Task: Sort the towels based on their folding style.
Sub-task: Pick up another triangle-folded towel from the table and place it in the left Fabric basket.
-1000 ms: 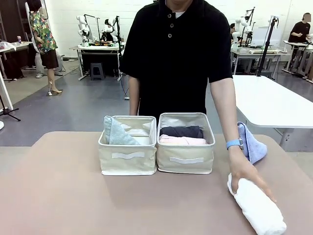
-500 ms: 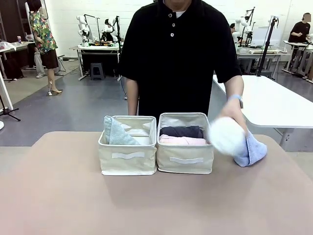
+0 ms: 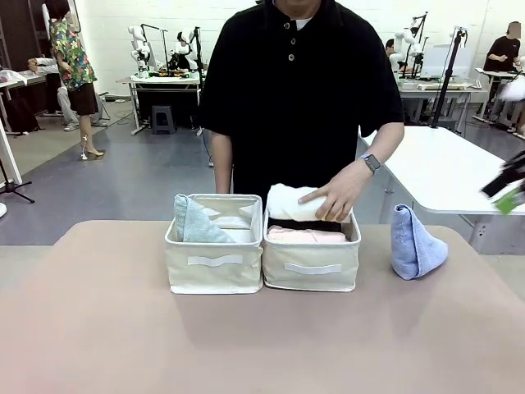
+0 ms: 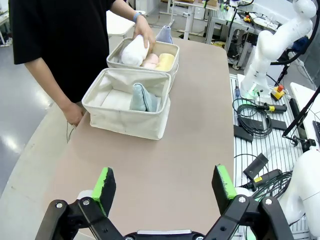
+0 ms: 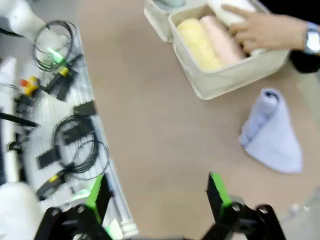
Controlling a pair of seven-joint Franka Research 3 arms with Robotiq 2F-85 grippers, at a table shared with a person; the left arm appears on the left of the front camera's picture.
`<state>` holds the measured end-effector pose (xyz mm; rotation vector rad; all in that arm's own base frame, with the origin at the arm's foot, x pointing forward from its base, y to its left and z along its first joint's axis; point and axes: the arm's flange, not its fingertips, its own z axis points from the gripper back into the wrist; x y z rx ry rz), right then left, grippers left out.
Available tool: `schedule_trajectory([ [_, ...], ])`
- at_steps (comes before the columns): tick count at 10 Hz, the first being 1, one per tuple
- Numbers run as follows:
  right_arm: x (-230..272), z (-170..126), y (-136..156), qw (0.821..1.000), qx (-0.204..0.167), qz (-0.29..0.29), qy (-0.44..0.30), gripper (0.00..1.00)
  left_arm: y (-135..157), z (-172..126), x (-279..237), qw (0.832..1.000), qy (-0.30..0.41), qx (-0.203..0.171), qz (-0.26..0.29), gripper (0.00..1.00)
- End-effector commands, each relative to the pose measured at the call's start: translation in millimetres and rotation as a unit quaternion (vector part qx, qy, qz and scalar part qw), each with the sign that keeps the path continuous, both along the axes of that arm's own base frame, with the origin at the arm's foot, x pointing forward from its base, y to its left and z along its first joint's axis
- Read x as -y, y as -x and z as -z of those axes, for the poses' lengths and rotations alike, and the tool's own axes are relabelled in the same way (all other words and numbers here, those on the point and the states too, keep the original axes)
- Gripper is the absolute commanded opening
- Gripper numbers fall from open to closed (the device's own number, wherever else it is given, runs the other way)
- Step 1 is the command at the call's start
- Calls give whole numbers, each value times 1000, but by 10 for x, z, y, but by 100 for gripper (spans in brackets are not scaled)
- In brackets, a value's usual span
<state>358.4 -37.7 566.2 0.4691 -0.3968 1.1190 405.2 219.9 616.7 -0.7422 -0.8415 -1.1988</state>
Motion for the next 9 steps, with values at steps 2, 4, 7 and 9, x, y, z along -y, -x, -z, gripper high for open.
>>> schedule_trajectory([
  [2,-290,504,-242,999,18,-45,24,100,29,11,15,1000,-5,1,-8,100],
  [4,-145,425,31,999,-19,-42,-15,100,29,11,15,1000,-5,1,-8,100],
  [7,-451,547,-276,999,1,-43,25,100,29,11,15,1000,-5,1,-8,100],
  [9,-451,547,-276,999,1,-43,25,100,29,11,15,1000,-5,1,-8,100],
])
